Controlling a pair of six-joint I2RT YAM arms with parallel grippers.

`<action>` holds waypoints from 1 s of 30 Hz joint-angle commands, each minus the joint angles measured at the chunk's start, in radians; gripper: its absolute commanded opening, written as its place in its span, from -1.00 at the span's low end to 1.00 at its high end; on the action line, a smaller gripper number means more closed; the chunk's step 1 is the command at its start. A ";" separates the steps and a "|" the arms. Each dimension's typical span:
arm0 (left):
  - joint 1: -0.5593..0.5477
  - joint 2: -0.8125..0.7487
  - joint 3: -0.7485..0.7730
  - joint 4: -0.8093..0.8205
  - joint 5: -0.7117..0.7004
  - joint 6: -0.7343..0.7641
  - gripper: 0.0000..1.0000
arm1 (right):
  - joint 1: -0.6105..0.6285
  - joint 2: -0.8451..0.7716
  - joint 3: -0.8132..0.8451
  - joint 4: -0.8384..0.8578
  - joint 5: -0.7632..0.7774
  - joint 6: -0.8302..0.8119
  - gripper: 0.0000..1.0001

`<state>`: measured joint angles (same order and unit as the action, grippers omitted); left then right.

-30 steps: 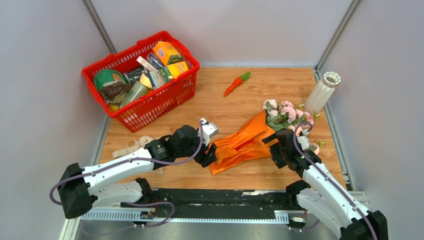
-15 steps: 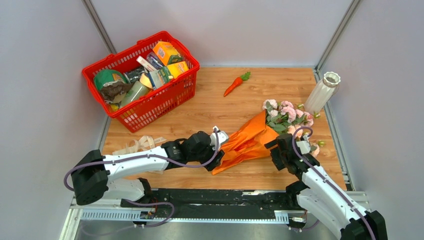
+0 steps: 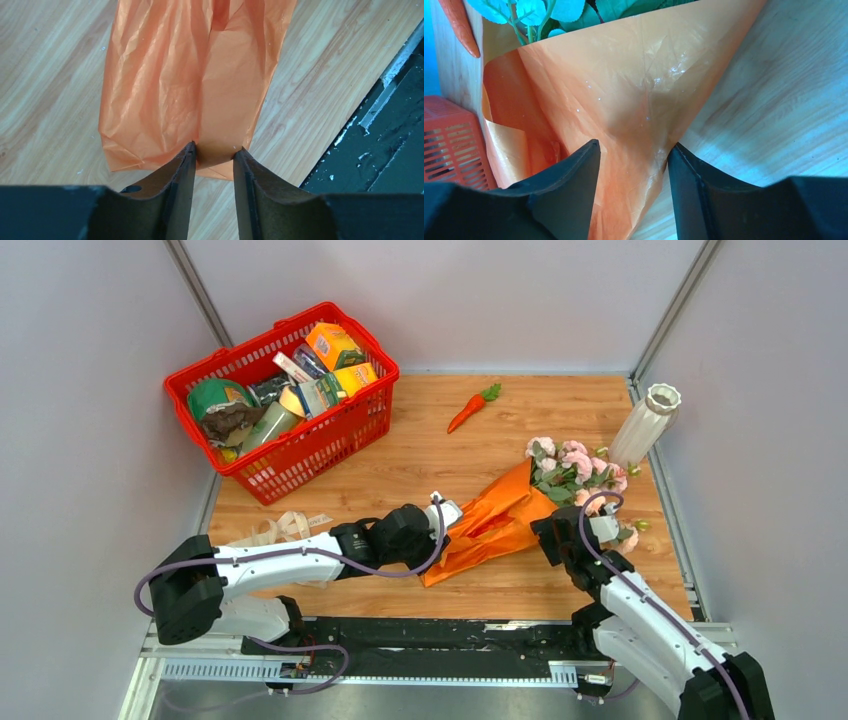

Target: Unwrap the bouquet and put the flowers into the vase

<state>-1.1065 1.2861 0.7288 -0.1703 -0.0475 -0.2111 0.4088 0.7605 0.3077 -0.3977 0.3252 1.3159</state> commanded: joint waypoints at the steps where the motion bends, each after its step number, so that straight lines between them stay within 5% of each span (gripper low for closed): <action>1: -0.009 -0.021 0.035 0.046 -0.048 0.003 -0.23 | -0.018 0.028 0.010 0.088 0.057 -0.041 0.07; 6: -0.009 -0.016 0.038 0.043 -0.066 -0.004 -0.46 | -0.041 0.051 0.014 0.114 0.063 -0.064 0.02; 11: -0.009 -0.022 0.047 0.029 -0.103 -0.045 -1.00 | -0.068 0.057 0.025 0.117 0.023 -0.084 0.00; 16: 0.006 -0.048 0.089 -0.069 -0.294 -0.109 -1.00 | -0.073 -0.010 -0.001 0.100 0.020 -0.089 0.04; 30: 0.221 0.027 0.199 -0.198 -0.310 -0.206 -1.00 | -0.087 -0.052 -0.025 0.062 0.035 -0.119 -0.04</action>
<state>-0.9283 1.2819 0.8543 -0.3202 -0.3359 -0.3962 0.3321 0.7227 0.2893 -0.3416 0.3351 1.2167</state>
